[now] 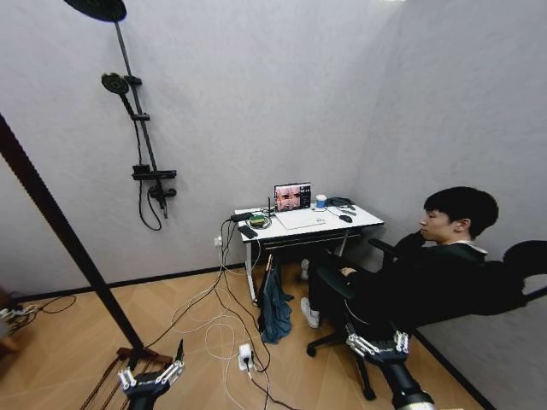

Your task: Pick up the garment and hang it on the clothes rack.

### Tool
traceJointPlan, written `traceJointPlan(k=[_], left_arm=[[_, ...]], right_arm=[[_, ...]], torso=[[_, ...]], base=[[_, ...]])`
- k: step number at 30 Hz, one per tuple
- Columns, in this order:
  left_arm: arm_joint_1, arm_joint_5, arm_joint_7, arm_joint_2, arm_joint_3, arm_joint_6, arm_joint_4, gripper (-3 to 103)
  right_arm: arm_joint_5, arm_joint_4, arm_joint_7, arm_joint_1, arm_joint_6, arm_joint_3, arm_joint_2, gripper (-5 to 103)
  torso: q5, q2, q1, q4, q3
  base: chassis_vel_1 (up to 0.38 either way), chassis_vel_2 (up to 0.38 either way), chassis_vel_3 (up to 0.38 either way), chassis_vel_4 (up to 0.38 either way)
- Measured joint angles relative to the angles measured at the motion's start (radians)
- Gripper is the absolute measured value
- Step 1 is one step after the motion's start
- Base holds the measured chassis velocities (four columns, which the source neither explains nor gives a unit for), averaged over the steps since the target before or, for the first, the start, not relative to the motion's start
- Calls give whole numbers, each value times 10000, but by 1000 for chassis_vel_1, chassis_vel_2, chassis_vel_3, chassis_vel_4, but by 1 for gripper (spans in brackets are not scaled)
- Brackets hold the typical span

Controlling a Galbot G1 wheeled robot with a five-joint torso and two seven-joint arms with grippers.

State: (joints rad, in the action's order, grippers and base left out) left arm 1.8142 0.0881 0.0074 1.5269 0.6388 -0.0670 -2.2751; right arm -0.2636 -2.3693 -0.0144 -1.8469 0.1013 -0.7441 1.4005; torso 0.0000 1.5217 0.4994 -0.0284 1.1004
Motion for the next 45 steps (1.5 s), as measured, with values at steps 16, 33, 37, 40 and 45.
traceJointPlan(k=[16, 33, 37, 40, 45], left_arm=[[1, 0, -1, 0, 1, 0, 0, 100], [-1, 0, -1, 0, 0, 0, 0, 100], [0, 0, -2, 0, 0, 0, 0, 100], [0, 0, -2, 0, 1, 0, 0, 100], [0, 0, -1, 0, 0, 0, 0, 100]], right_arm=[[0, 1, 0, -4, 0, 1, 0, 99], [0, 1, 0, 2, -1, 0, 0, 99], [-1, 1, 0, 0, 0, 0, 0, 99], [0, 1, -1, -1, 0, 0, 0, 99], [0, 1, -1, 0, -1, 0, 0, 99]], torso=[[3, 9, -17, -1, -6], [0, -3, 3, 0, 1], [1, 2, -5, 2, -1], [-1, 2, -5, -1, -2], [0, 1, -1, -1, 0]], base=[[189, -183, -185, 198], [31, 52, 44, 36], [76, 23, 40, 89], [25, -2, 3, 13], [22, -20, -22, 30]])
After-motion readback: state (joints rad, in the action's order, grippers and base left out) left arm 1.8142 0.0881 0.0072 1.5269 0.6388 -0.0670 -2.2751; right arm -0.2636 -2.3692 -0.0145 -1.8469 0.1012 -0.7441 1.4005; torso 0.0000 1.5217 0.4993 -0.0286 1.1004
